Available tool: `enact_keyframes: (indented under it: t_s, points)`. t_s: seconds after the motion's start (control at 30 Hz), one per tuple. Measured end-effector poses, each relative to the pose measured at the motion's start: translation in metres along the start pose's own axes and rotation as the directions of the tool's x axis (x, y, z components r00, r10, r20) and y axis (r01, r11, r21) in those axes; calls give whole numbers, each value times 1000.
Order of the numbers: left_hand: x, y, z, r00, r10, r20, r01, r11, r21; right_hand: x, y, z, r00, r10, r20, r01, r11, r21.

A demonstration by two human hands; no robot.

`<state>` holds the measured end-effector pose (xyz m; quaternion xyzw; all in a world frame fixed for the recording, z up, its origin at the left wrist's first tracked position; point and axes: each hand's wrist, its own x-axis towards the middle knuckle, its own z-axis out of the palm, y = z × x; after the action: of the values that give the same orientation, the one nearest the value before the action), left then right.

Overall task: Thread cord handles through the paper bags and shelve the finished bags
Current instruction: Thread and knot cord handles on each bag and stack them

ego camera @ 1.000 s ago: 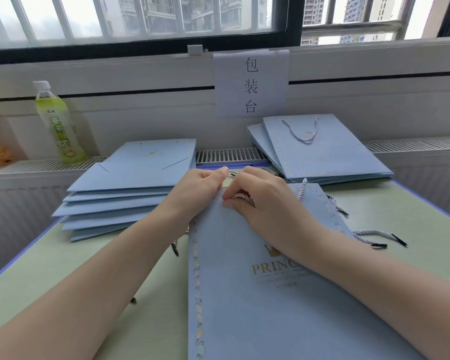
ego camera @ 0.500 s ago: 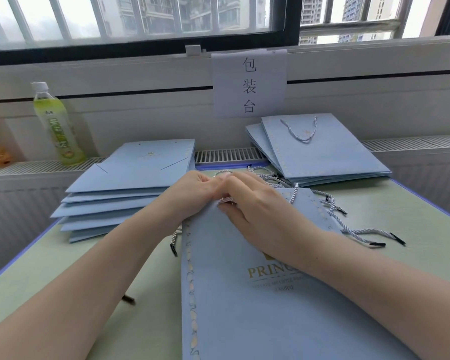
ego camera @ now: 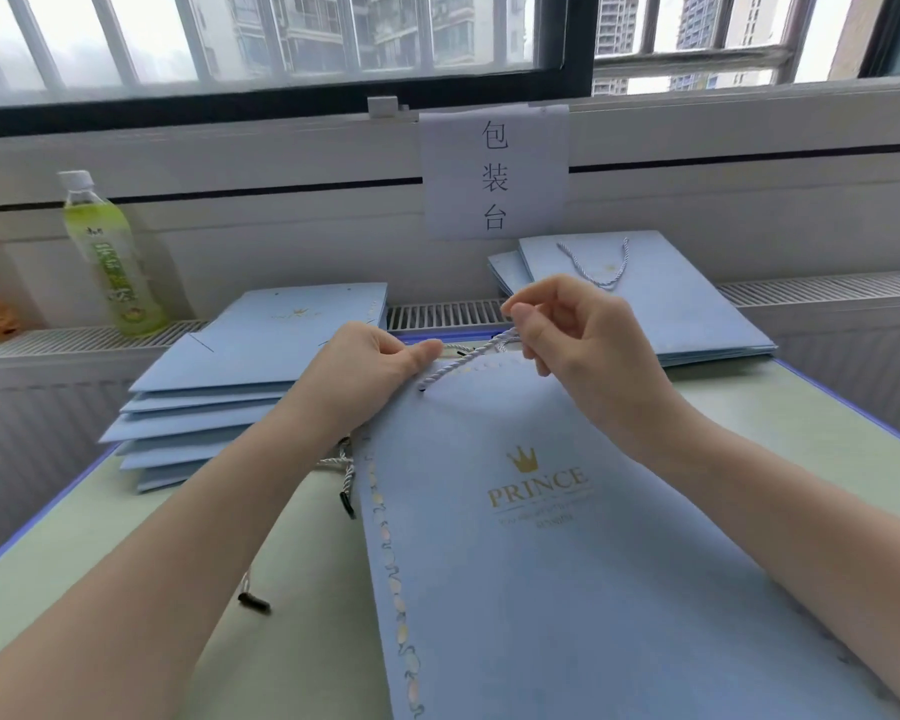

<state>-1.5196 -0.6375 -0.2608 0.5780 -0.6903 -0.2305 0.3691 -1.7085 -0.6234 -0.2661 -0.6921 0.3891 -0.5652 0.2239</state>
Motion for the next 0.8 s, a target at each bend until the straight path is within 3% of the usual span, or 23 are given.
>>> enact_keyframes:
  t_s: [0.13, 0.27, 0.37, 0.5, 0.6, 0.7, 0.8]
  points:
    - [2, -1, -3, 1000, -29, 4, 29, 999, -36, 2, 2, -5, 987, -109, -119, 101, 992, -76]
    - [2, -3, 1, 998, 62, -15, -59, 986, 154, -6, -4, -3, 925, -376, -45, 343, 882, -325]
    - [2, -3, 3, 996, 84, 4, -82, 968, 236, -10, -9, 3, 888, -459, 25, 442, 838, -321]
    - [3, -6, 3, 995, 101, 21, -103, 980, 171, -5, -7, 3, 949, -313, 32, 310, 915, -257]
    - [2, -4, 2, 990, 132, 50, -135, 988, 74, 2, 12, -3, 986, -120, 119, 157, 908, -388]
    - [1, -3, 2, 988, 138, 68, -135, 990, -47, 0, 33, -8, 960, 10, 281, 143, 842, -520]
    - [0, -1, 2, 996, 70, 58, -54, 971, -232, -1, 36, -7, 931, 47, 362, 173, 816, -552]
